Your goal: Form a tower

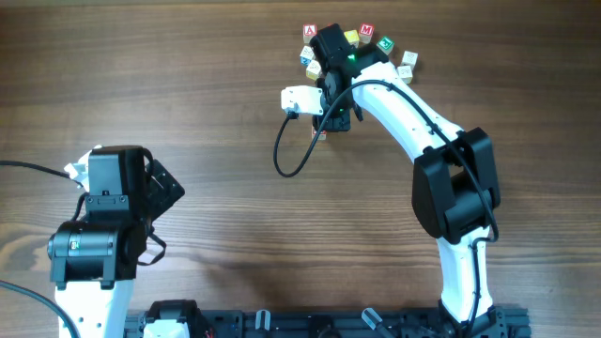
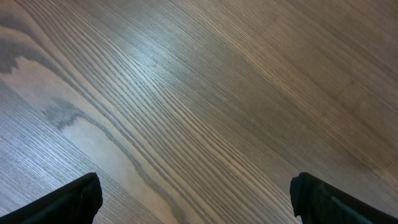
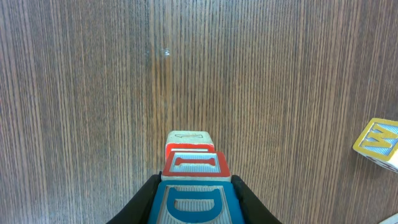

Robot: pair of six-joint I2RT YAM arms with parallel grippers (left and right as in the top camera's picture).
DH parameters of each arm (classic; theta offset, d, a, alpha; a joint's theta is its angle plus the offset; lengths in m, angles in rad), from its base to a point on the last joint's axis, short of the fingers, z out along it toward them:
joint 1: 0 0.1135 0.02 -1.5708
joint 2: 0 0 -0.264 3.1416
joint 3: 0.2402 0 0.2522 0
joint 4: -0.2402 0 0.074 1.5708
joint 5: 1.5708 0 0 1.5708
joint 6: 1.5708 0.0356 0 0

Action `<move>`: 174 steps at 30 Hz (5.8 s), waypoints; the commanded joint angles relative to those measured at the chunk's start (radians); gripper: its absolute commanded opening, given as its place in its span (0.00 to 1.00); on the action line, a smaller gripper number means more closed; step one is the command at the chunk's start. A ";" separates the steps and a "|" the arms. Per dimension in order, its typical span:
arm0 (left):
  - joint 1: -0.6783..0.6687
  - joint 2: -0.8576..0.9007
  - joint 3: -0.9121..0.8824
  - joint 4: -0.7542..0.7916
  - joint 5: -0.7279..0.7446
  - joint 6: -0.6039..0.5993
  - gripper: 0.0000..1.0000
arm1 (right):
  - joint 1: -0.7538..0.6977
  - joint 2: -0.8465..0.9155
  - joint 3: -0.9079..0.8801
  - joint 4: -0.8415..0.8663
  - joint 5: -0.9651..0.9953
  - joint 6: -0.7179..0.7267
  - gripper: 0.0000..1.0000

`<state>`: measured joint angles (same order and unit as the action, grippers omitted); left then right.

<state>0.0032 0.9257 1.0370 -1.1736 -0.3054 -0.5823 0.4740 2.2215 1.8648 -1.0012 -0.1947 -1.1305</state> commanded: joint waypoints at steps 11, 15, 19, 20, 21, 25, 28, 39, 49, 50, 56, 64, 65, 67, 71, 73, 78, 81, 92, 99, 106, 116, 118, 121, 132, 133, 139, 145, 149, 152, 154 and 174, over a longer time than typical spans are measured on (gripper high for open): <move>0.008 0.000 -0.001 0.000 0.002 -0.010 1.00 | -0.003 0.014 -0.028 0.018 -0.032 -0.011 0.25; 0.008 0.000 -0.001 0.000 0.002 -0.010 1.00 | -0.001 0.014 -0.028 0.020 -0.032 -0.010 0.27; 0.008 0.000 -0.001 0.000 0.002 -0.010 1.00 | -0.001 0.014 -0.028 0.012 -0.032 -0.011 0.27; 0.008 0.000 -0.001 0.000 0.002 -0.010 1.00 | -0.001 0.014 -0.028 0.010 -0.032 -0.011 0.27; 0.008 0.000 -0.001 0.000 0.002 -0.010 1.00 | -0.001 0.014 -0.028 0.010 -0.032 -0.011 0.28; 0.008 0.000 -0.001 0.000 0.002 -0.010 1.00 | -0.001 0.019 -0.028 0.011 -0.032 -0.011 0.27; 0.008 0.000 -0.001 0.000 0.002 -0.010 1.00 | -0.001 0.033 -0.028 0.018 -0.032 -0.011 0.27; 0.008 0.000 -0.001 0.000 0.002 -0.010 1.00 | 0.000 0.034 -0.027 0.023 -0.030 0.007 0.49; 0.008 0.000 -0.001 0.000 0.002 -0.010 1.00 | 0.049 -0.035 0.073 -0.002 -0.045 0.147 0.94; 0.008 0.000 -0.001 0.000 0.002 -0.010 1.00 | 0.063 -0.067 0.093 0.001 -0.048 0.194 0.95; 0.008 0.000 -0.001 0.000 0.002 -0.010 1.00 | 0.035 -0.237 0.106 0.140 -0.045 0.682 1.00; 0.008 0.000 -0.001 0.000 0.002 -0.010 1.00 | -0.234 -0.256 0.014 -0.002 0.288 1.606 1.00; 0.008 0.000 -0.001 0.000 0.002 -0.010 1.00 | -0.243 -0.249 -0.021 0.005 0.267 1.637 0.69; 0.008 0.000 -0.001 0.000 0.002 -0.010 1.00 | -0.241 -0.238 -0.132 0.010 0.195 1.797 0.29; 0.008 0.000 -0.001 0.000 0.002 -0.010 1.00 | -0.206 -0.229 -0.394 0.250 0.062 1.832 0.04; 0.008 0.000 -0.001 0.000 0.002 -0.010 1.00 | -0.180 -0.229 -0.418 0.279 0.028 1.735 0.04; 0.008 0.000 -0.001 0.000 0.002 -0.009 1.00 | -0.100 -0.219 -0.418 0.289 0.117 1.672 0.04; 0.008 0.000 -0.001 0.000 0.002 -0.010 1.00 | -0.095 -0.214 -0.418 0.306 0.120 1.680 0.05; 0.008 0.000 -0.001 0.000 0.002 -0.010 1.00 | -0.062 -0.155 -0.372 0.328 0.119 1.647 0.05; 0.008 0.000 -0.001 0.000 0.002 -0.010 1.00 | -0.045 -0.143 -0.359 0.338 0.115 1.627 0.05; 0.008 0.000 -0.001 0.000 0.002 -0.010 1.00 | -0.035 -0.143 -0.359 0.357 0.082 1.598 0.05; 0.008 0.000 -0.001 0.000 0.002 -0.010 1.00 | -0.006 -0.144 -0.359 0.358 0.093 1.578 0.05; 0.008 0.000 -0.001 0.000 0.002 -0.010 1.00 | -0.006 -0.143 -0.359 0.357 0.093 1.579 0.04; 0.008 0.000 -0.001 0.000 0.002 -0.010 1.00 | -0.006 -0.143 -0.359 0.354 0.105 1.579 0.05; 0.008 0.000 -0.001 0.000 0.002 -0.010 1.00 | 0.000 -0.144 -0.349 0.342 0.182 1.595 0.05; 0.008 0.000 -0.001 0.000 0.002 -0.010 1.00 | 0.001 -0.144 -0.343 0.342 0.187 1.582 0.05; 0.008 0.000 -0.001 0.000 0.002 -0.010 1.00 | 0.001 -0.164 -0.332 0.330 0.201 1.575 0.05; 0.008 0.000 -0.001 0.000 0.002 -0.010 1.00 | 0.026 -0.167 -0.330 0.320 0.212 1.541 0.05; 0.008 0.000 -0.001 0.000 0.002 -0.010 1.00 | 0.038 -0.173 -0.330 0.323 0.225 1.530 0.05; 0.008 0.000 -0.001 0.000 0.002 -0.010 1.00 | 0.038 -0.173 -0.330 0.319 0.240 1.535 0.05; 0.008 0.000 -0.001 0.000 0.002 -0.010 1.00 | 0.038 -0.173 -0.330 0.307 0.263 1.556 0.04; 0.008 0.000 -0.001 0.000 0.002 -0.010 1.00 | 0.035 -0.290 -0.330 0.254 0.306 1.656 0.04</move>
<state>0.0032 0.9257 1.0370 -1.1736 -0.3054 -0.5823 0.5098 1.9465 1.5162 -0.7448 0.1101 0.5041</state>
